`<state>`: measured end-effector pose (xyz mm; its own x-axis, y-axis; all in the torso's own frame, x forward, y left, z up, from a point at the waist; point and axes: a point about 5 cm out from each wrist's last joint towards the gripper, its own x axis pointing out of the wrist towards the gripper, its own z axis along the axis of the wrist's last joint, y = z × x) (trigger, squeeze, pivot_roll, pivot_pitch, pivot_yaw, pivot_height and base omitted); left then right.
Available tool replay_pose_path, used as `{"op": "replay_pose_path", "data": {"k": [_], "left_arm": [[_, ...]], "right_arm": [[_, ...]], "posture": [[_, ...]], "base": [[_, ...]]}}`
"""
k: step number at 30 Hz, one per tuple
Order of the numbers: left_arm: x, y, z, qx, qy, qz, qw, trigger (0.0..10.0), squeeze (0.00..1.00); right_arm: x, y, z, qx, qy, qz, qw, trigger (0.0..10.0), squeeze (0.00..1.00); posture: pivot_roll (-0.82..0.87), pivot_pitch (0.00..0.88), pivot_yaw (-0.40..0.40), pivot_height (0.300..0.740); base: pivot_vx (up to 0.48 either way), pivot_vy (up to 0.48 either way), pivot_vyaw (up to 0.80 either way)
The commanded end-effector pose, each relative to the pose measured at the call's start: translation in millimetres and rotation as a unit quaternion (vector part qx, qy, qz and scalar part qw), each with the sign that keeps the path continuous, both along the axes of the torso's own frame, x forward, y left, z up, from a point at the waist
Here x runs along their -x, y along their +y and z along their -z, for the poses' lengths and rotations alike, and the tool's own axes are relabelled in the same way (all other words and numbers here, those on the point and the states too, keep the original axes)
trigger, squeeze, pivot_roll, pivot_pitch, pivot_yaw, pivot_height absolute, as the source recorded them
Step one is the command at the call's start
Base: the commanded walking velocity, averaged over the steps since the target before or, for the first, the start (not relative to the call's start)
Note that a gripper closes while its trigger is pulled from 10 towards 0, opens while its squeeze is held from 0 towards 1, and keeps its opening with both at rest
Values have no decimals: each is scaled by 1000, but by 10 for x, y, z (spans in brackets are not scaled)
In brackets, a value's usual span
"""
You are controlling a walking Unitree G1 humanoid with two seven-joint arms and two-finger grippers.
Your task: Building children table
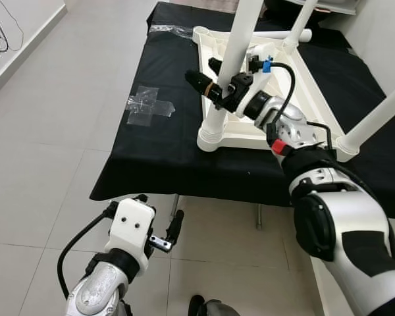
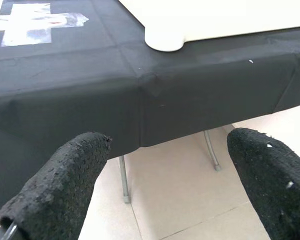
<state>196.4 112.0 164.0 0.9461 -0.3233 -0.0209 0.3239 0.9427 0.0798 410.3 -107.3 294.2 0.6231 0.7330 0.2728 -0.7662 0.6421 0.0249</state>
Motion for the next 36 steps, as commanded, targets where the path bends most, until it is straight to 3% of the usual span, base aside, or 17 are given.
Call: {"op": "replay_pose_path", "data": {"k": [1,10,13,15,16,19,22,23,24,25,27,28,29,31,33,34,36], "left_arm": [[27,-33,11,4,4,5,1000,10000,0],[9,-30,10,5,4,5,1000,10000,0],[-7,-28,11,4,3,7,1000,10000,0],[-28,-18,8,1,0,8,1000,10000,0],[-46,-8,4,0,-3,8,1000,10000,0],[-53,-4,3,-1,-4,8,1000,10000,0],[-66,2,2,-3,-5,7,1000,10000,0],[-66,2,2,-3,-5,7,1000,10000,0],[-67,2,3,-3,-6,7,1000,10000,0],[-67,2,3,-3,-6,7,1000,10000,0],[-64,5,3,-4,-6,6,1000,10000,0],[-64,5,3,-4,-6,6,1000,10000,0],[-60,9,2,-4,-6,6,1000,10000,0],[-60,9,2,-4,-6,6,1000,10000,0],[-44,25,11,-5,-4,3,1000,10000,0],[-44,25,11,-5,-4,3,1000,10000,0],[-30,24,24,-5,-2,1,1000,10000,0]], "right_arm": [[-2,89,37,4,6,-4,1000,0,0],[-48,51,118,-8,17,73,997,0,0],[-72,20,218,-2,27,135,990,0,0],[-95,-35,337,4,39,228,973,0,0],[-95,-59,452,4,58,299,952,0,0],[-89,-62,499,3,67,324,944,0,0],[-24,-7,618,-15,83,408,909,0,0],[-24,-7,618,-15,83,408,909,0,0],[21,51,661,-20,91,436,895,0,0],[21,51,661,-20,91,436,895,0,0],[130,251,753,-21,126,495,859,0,0],[130,251,753,-21,126,495,859,0,0],[175,333,785,-22,145,522,840,0,0],[175,333,785,-22,145,522,840,0,0],[247,528,778,-43,178,580,794,0,0],[247,528,778,-43,178,580,794,0,0],[280,659,750,-62,197,598,775,0,0]], "posture": [[170,194,-157,740],[158,205,-149,740],[149,206,-146,740],[143,203,-145,740],[143,203,-145,740],[143,203,-145,740],[142,188,-143,740],[142,188,-143,740],[143,187,-144,740],[143,187,-144,740],[148,182,-147,740],[148,182,-147,740],[148,180,-146,740],[148,180,-146,740],[149,176,-147,740],[149,176,-147,740],[152,171,-151,740]], "base": [[0,0,0],[0,0,0],[0,0,0],[0,0,0],[0,0,0],[0,0,0],[0,0,0],[0,0,0],[0,0,0],[0,0,0],[0,0,0],[0,0,0],[0,0,0],[0,0,0],[0,0,0],[0,0,0],[0,0,0]]}}
